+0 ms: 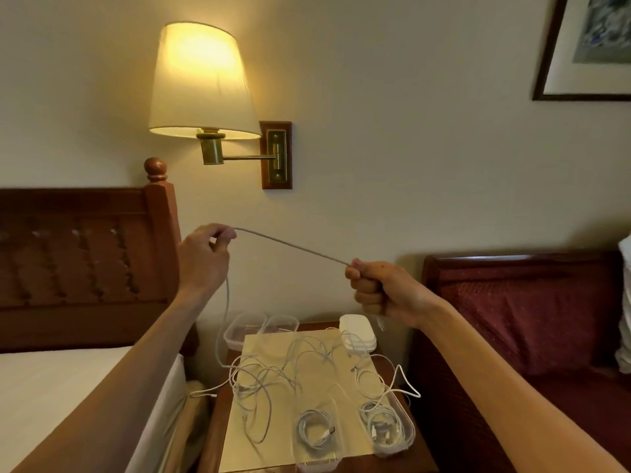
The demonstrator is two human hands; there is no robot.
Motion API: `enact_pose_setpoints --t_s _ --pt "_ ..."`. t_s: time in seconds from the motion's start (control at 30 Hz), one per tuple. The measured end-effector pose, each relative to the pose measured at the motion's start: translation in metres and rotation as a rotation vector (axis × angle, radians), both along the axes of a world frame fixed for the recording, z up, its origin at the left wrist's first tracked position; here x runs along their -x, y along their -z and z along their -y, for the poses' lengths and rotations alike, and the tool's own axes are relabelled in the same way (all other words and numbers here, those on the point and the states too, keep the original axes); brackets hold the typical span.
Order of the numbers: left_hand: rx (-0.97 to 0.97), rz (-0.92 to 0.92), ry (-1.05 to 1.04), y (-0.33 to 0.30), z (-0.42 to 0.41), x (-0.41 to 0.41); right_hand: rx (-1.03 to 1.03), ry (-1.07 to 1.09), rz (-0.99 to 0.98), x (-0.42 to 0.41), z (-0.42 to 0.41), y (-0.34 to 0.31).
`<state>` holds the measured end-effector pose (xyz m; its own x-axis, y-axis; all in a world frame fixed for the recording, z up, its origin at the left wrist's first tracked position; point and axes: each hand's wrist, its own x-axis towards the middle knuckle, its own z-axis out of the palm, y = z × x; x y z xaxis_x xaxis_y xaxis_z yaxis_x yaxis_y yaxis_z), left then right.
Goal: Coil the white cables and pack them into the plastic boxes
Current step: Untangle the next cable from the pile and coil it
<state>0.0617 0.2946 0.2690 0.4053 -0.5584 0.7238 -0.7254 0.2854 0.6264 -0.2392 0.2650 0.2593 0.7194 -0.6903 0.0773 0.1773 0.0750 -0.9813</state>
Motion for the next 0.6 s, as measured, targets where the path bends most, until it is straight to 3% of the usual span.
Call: enact_pose_setpoints --t_s 0.23,0.33,0.5,0.6 --pt "-0.215 0.001 0.306 0.037 -0.001 0.011 -0.081 -0.115 0.384 -0.004 -0.005 -0.047" --pt "-0.364 0.182 0.423 0.054 -0.009 0.024 -0.074 -0.016 0.448 -0.007 -0.005 -0.058" --pt "-0.838 0.650 0.563 0.037 -0.041 0.068 -0.011 0.099 0.335 -0.022 -0.002 -0.062" --pt "-0.817 0.797 0.689 -0.001 -0.066 0.094 0.126 0.200 0.175 -0.035 -0.003 -0.058"
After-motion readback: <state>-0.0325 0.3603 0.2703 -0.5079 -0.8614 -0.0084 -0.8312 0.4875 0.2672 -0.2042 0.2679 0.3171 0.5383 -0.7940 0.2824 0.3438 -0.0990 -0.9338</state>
